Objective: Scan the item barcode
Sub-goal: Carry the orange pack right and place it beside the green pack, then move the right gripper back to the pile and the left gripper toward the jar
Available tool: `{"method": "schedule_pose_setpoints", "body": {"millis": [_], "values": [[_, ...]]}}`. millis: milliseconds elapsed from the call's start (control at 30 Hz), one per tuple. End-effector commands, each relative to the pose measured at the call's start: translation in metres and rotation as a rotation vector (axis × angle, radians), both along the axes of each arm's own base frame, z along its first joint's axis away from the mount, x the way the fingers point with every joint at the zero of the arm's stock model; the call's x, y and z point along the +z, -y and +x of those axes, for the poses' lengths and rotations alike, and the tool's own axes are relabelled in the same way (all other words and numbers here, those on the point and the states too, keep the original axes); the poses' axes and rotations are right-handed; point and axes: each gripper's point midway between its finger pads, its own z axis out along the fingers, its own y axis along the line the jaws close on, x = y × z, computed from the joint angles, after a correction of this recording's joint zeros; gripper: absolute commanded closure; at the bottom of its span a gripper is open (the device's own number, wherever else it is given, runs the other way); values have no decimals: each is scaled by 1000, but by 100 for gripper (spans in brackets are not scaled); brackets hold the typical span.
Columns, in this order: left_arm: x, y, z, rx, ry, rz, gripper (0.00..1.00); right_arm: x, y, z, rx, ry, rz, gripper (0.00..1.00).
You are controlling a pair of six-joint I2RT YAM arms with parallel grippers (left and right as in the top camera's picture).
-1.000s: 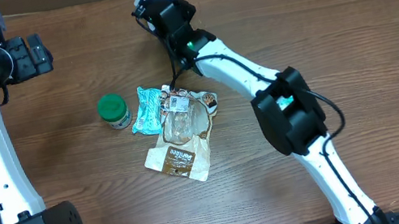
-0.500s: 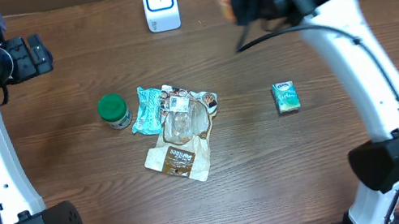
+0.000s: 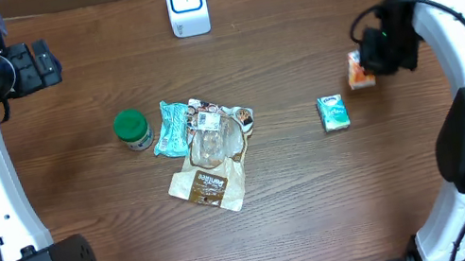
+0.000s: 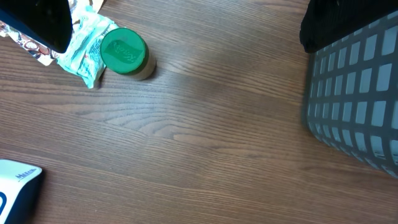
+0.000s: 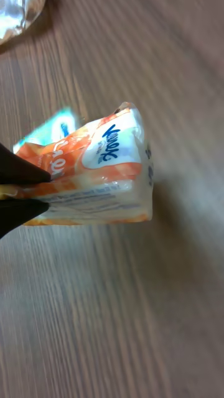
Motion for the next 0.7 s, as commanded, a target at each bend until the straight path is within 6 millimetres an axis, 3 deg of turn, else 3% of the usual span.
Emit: {"method": "schedule_pose_setpoints", "body": {"millis": [0,67,100,133,167,267,367,500,567,667], "values": [[-4,2,2,-29,-12,3,1,-9,-9,-11,27,-15,92,96],[-4,2,2,-29,-12,3,0,-15,-8,-16,31,-33,94,89],[-4,2,2,-29,-12,3,1,-16,-9,-17,45,-34,96,79],[-4,2,2,-29,-12,3,0,-15,-10,-18,51,-34,100,57],[-4,2,2,-29,-12,3,0,-13,-12,-18,56,-36,112,45],[-4,2,2,-29,-12,3,0,6,-23,-19,115,-35,153,27],[-4,2,2,-29,-12,3,1,32,-27,-14,125,-19,161,23],[-4,2,2,-29,-12,3,0,67,-54,-1,166,56,257,24],[-4,2,2,-29,-12,3,0,73,-74,0,212,78,314,25],[-4,2,2,-29,-12,3,1,65,-107,-3,275,73,367,28]]}}
